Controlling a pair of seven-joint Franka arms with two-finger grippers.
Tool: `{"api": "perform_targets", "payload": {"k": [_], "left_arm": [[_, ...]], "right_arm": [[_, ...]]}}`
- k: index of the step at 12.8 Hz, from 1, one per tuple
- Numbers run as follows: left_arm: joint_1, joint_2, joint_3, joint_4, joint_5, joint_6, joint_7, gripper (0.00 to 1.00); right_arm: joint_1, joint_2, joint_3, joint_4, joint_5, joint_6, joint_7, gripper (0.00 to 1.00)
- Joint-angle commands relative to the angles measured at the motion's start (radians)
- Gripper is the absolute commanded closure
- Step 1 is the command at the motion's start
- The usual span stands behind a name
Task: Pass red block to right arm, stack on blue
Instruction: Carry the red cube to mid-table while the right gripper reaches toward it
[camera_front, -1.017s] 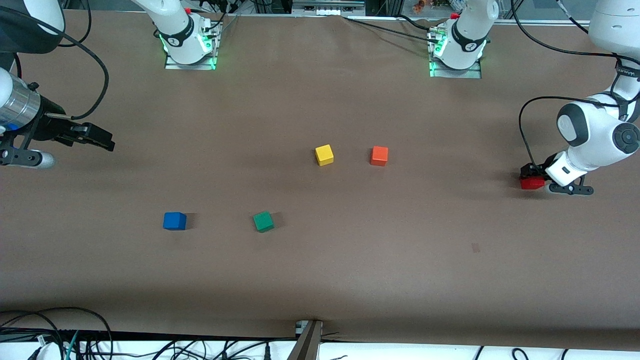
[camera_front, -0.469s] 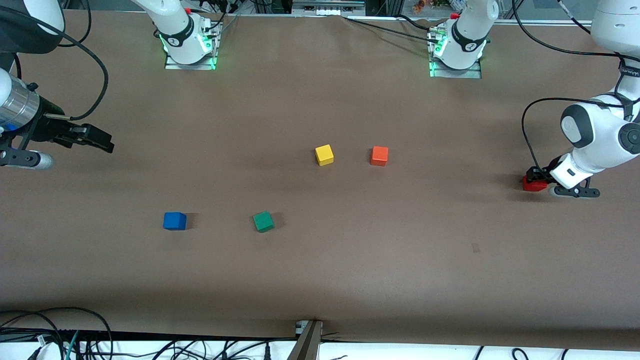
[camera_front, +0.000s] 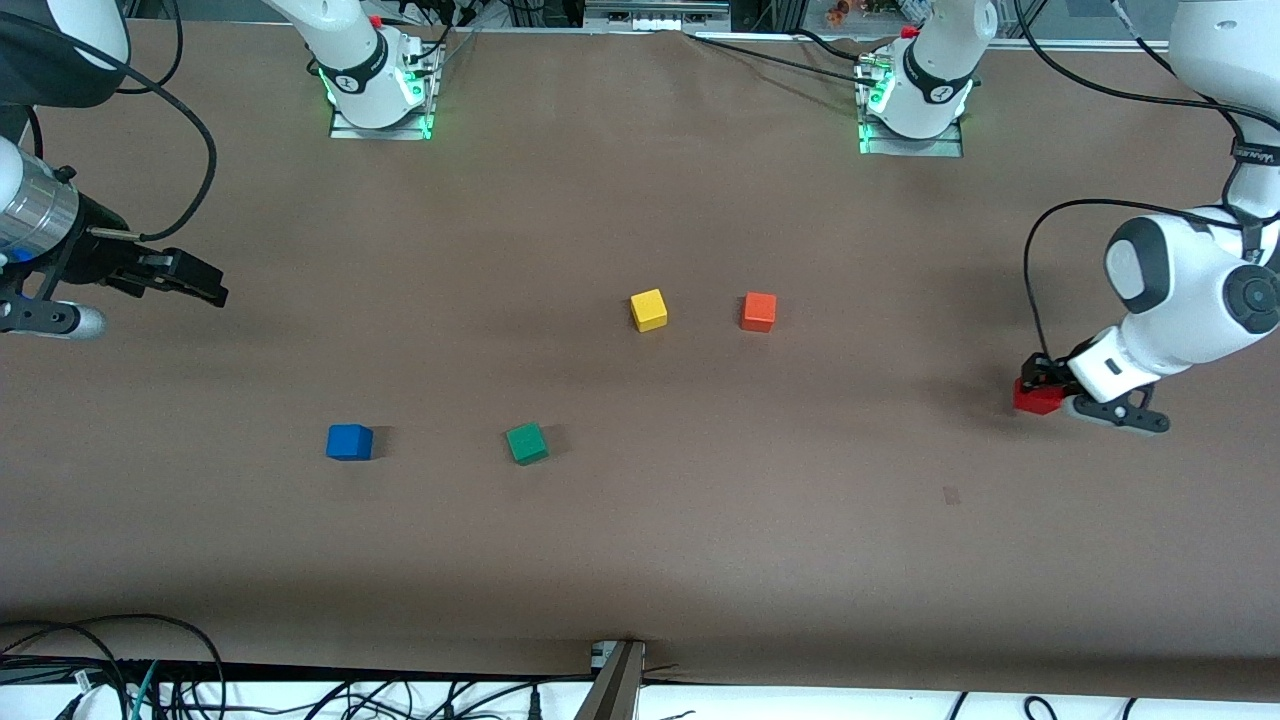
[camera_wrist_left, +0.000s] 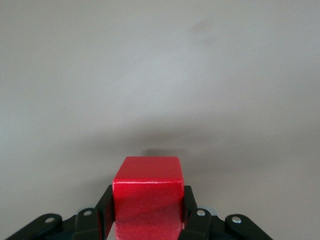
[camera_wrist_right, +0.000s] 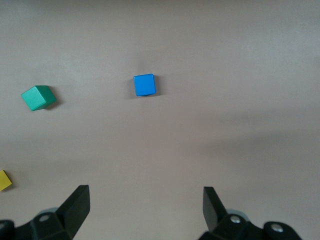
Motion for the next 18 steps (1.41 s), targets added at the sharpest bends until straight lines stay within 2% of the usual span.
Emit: {"api": "perform_targets", "payload": {"k": [1, 3, 5, 8, 9, 11, 13, 15, 18], "left_arm": [[-0.002, -0.002, -0.114, 0.069, -0.015, -0.028, 0.016, 0.97], [-0.024, 0.004, -0.176, 0.124, -0.016, -0.028, 0.005, 0.95], [-0.074, 0.015, -0.187, 0.172, -0.019, -0.028, 0.013, 0.95], [-0.171, 0.012, -0.188, 0.232, -0.021, -0.024, 0.015, 0.96], [-0.198, 0.013, -0.188, 0.261, -0.044, -0.022, 0.015, 0.97], [-0.267, 0.021, -0.187, 0.321, -0.076, -0.021, 0.016, 0.99], [-0.329, 0.044, -0.187, 0.368, -0.076, -0.014, 0.018, 1.00], [-0.364, 0.087, -0.187, 0.443, -0.078, -0.014, 0.018, 1.00], [-0.401, 0.113, -0.188, 0.510, -0.099, -0.013, 0.019, 1.00]], "right_arm": [[-0.009, 0.005, 0.012, 0.002, 0.002, 0.002, -0.003, 0.00], [0.005, 0.014, 0.018, 0.003, -0.004, 0.005, -0.003, 0.00], [0.021, 0.019, 0.018, 0.002, -0.001, -0.006, -0.010, 0.00], [0.022, 0.009, 0.021, 0.003, 0.025, -0.012, -0.223, 0.00], [0.021, 0.009, 0.017, 0.003, 0.104, -0.021, -0.274, 0.00], [-0.005, 0.017, -0.011, 0.003, 0.348, -0.055, -0.291, 0.00], [-0.015, 0.035, -0.016, 0.003, 0.464, -0.058, -0.273, 0.00], [-0.016, 0.081, -0.017, 0.003, 0.653, -0.055, -0.263, 0.00], [-0.016, 0.153, -0.019, 0.005, 0.882, -0.017, -0.224, 0.00]]}}
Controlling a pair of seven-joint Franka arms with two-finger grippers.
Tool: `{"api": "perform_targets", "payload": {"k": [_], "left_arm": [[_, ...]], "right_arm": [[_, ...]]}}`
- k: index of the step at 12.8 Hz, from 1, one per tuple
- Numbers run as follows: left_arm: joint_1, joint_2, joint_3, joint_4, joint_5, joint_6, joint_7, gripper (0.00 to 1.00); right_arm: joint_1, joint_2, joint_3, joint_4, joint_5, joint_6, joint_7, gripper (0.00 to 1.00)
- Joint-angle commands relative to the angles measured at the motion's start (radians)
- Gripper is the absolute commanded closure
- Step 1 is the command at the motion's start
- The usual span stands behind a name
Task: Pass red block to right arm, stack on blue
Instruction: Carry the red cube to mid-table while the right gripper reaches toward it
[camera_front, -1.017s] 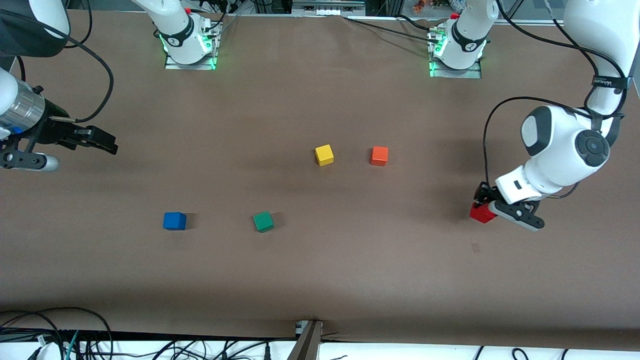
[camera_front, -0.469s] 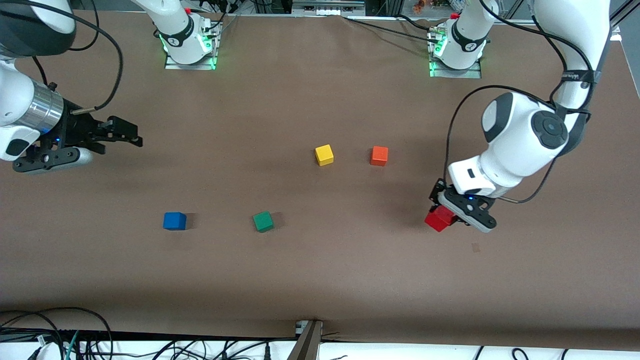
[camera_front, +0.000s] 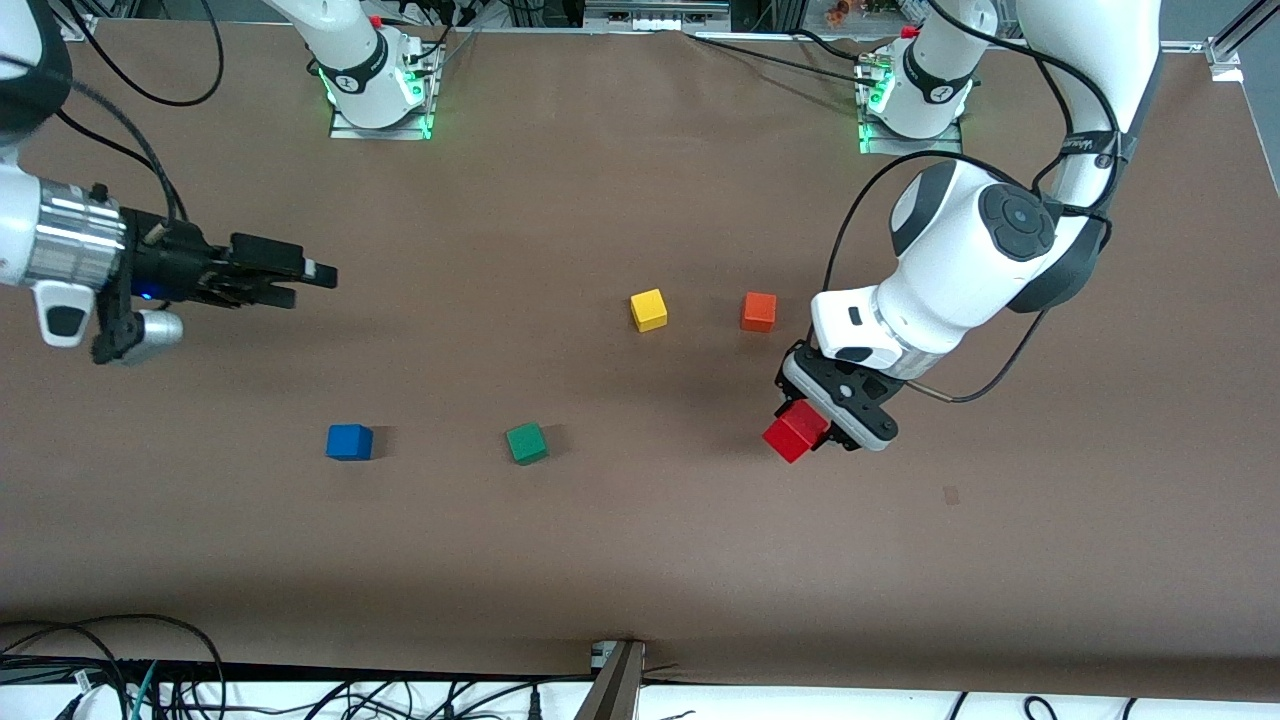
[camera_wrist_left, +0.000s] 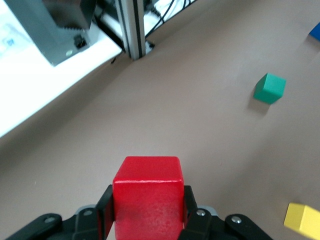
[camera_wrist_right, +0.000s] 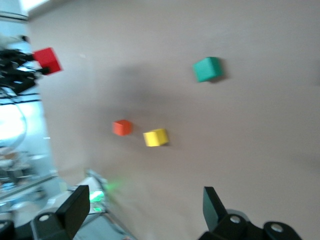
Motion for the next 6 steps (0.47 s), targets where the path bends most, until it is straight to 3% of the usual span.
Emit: {"api": "perform_targets", "payload": {"k": [1, 3, 6], "left_arm": [[-0.026, 0.054, 0.006, 0.104, -0.042, -0.011, 0.026, 1.00], [-0.026, 0.077, 0.003, 0.147, -0.085, -0.011, 0.075, 1.00], [-0.009, 0.114, 0.006, 0.170, -0.298, -0.011, 0.282, 1.00]], "right_arm": [[-0.006, 0.073, 0.000, 0.009, 0.213, 0.022, 0.020, 0.00], [-0.003, 0.126, 0.000, 0.009, 0.374, 0.036, 0.020, 0.00], [0.025, 0.183, 0.009, 0.009, 0.560, 0.120, 0.020, 0.00]]}}
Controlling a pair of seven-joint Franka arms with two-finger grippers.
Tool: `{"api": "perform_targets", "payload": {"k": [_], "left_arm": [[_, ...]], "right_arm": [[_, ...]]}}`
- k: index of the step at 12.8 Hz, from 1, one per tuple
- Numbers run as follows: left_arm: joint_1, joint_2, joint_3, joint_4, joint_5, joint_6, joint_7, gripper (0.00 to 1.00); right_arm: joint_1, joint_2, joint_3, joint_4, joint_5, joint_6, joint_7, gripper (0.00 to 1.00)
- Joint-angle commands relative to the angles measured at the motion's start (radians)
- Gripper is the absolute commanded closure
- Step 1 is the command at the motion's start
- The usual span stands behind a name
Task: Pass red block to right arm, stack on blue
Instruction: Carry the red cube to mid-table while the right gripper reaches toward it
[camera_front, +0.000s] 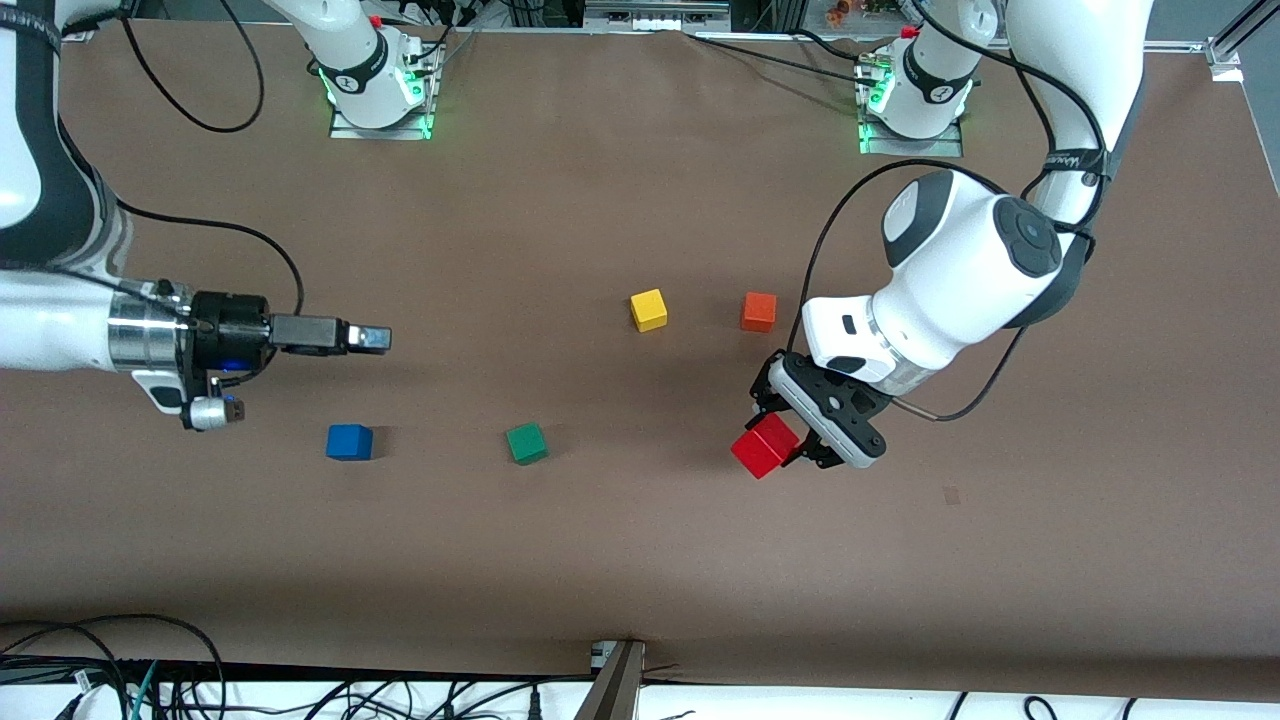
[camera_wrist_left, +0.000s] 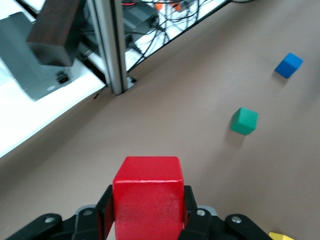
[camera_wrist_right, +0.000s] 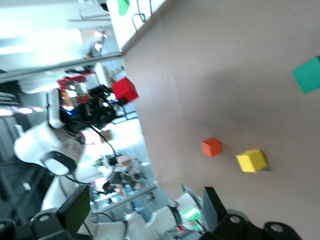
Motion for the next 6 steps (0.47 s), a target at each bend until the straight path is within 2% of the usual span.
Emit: {"api": "perform_targets", "payload": {"k": [1, 6], "left_arm": [[0.009, 0.055, 0.007, 0.059, -0.198, -0.011, 0.204, 1.00], [0.026, 0.051, 0.016, 0.057, -0.668, -0.018, 0.593, 1.00]], "right_arm": [[0.043, 0.042, 0.006, 0.011, 0.168, 0.075, 0.016, 0.00], [0.152, 0.070, 0.006, 0.011, 0.379, 0.241, 0.036, 0.00]]}}
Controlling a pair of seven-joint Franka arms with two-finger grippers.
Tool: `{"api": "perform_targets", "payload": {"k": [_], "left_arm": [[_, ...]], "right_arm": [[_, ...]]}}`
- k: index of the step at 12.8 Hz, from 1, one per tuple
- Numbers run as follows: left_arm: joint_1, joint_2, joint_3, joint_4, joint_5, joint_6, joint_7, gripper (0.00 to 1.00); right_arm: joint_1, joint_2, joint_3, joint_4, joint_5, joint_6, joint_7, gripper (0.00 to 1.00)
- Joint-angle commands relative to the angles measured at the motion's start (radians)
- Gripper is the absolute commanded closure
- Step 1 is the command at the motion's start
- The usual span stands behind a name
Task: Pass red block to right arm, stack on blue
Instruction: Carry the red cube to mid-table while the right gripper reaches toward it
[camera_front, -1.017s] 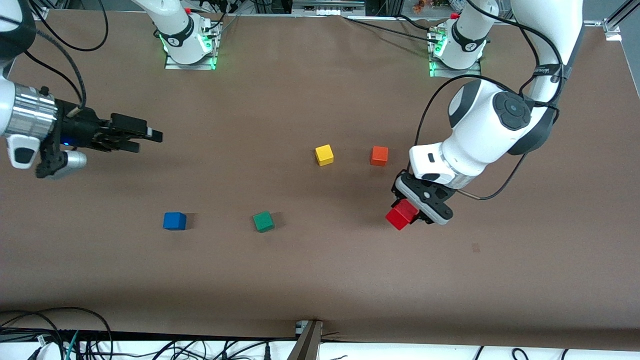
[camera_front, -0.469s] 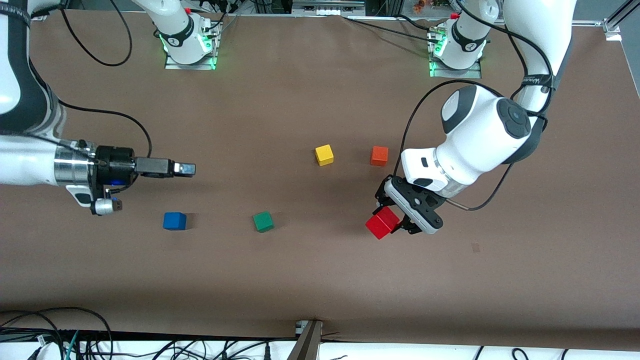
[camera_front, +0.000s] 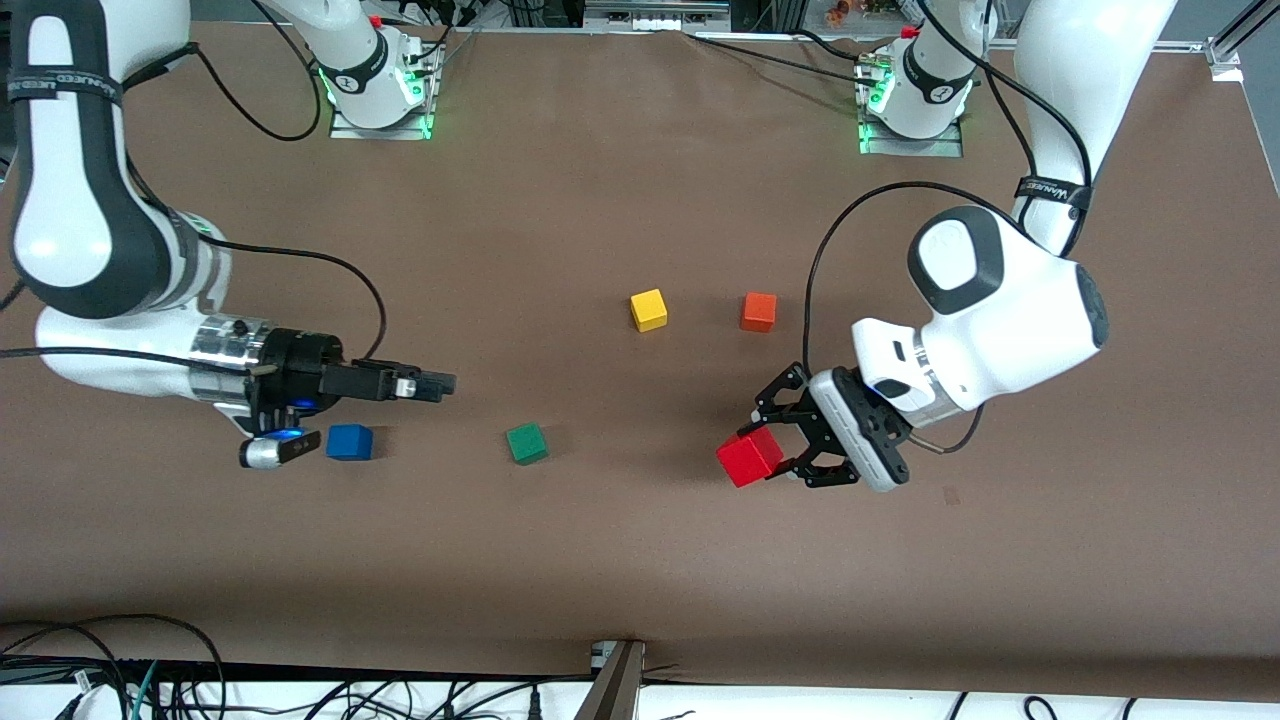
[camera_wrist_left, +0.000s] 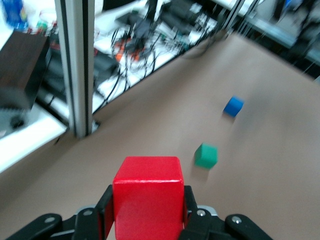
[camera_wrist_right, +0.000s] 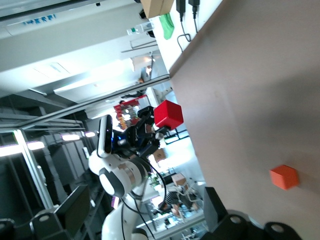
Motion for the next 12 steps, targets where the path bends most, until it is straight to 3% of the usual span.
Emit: {"api": "perform_targets", "payload": {"k": [1, 4, 7, 12], "left_arm": [[-0.018, 0.015, -0.004, 0.032, -0.162, -0.011, 0.143, 1.00], [-0.049, 0.033, -0.011, 0.064, -0.219, 0.000, 0.198, 1.00], [-0.052, 0.038, -0.034, 0.091, -0.253, 0.000, 0.209, 1.00], [-0.080, 0.064, -0.048, 0.142, -0.285, 0.017, 0.208, 1.00]], "right_arm": [[0.058, 0.004, -0.003, 0.010, 0.111, 0.093, 0.037, 0.00], [0.122, 0.052, -0.003, 0.039, 0.210, 0.182, 0.029, 0.00], [0.176, 0.133, -0.005, 0.137, 0.214, 0.256, -0.003, 0.00], [0.179, 0.153, -0.003, 0.142, 0.215, 0.264, -0.101, 0.00]]}}
